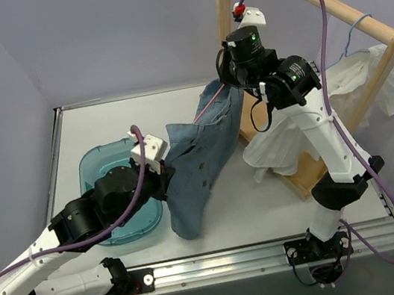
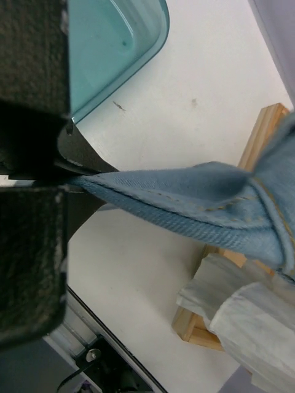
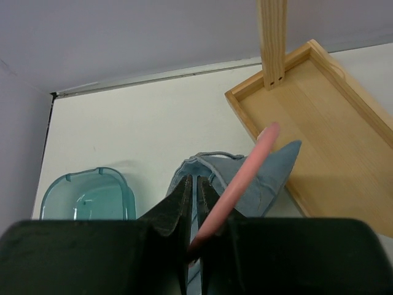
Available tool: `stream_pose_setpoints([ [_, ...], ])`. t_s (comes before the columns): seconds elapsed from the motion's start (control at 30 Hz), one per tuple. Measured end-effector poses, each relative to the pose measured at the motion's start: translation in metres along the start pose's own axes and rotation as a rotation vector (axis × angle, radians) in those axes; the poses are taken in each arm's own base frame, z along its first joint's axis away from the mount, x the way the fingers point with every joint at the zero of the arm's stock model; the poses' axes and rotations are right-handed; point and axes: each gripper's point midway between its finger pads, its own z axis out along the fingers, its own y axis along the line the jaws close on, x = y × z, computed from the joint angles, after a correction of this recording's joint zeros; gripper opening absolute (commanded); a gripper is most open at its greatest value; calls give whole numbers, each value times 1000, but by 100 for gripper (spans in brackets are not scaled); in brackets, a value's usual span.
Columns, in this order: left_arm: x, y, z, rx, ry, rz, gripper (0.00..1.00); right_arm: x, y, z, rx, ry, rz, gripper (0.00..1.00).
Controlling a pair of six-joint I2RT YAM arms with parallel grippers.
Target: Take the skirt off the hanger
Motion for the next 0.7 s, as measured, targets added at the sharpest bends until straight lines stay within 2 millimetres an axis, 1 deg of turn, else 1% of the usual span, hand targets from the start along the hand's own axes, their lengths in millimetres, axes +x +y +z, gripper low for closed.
stream_pose_setpoints([
  [0.07,-5,7,-11,-14,-26,-26,2,3,-11,8,29,6,9,0],
  [0.17,-16,21,-41,-12,-96,-85,2,7,-32,27,84,14,63,0],
  [0.27,-17,34,-70,0,-147,-127,2,2,-65,46,170,6,171,0],
  [0.3,-16,37,-77,6,-160,-139,2,1,-72,51,187,5,209,0],
  [0.33,-14,40,-82,9,-168,-148,2,-2,-76,54,193,2,241,0],
  [0.37,-9,41,-83,10,-167,-155,2,-3,-75,57,184,6,265,0],
  [0.4,-5,40,-81,13,-153,-152,5,-3,-71,57,171,8,268,0],
  [0.43,1,37,-76,14,-126,-139,27,-4,-66,57,155,8,262,0],
  [0.47,5,33,-68,15,-97,-119,39,-3,-59,56,135,10,244,0],
  [0.53,10,18,-48,31,-15,-73,55,-3,-44,51,97,15,182,0],
  [0.6,1,-3,-26,58,57,-28,61,-5,-25,43,55,2,111,0],
  [0.63,-8,-14,-15,75,69,-15,70,-3,-19,40,40,4,79,0],
  [0.7,-22,-34,4,110,89,21,76,6,-8,33,13,17,17,0],
])
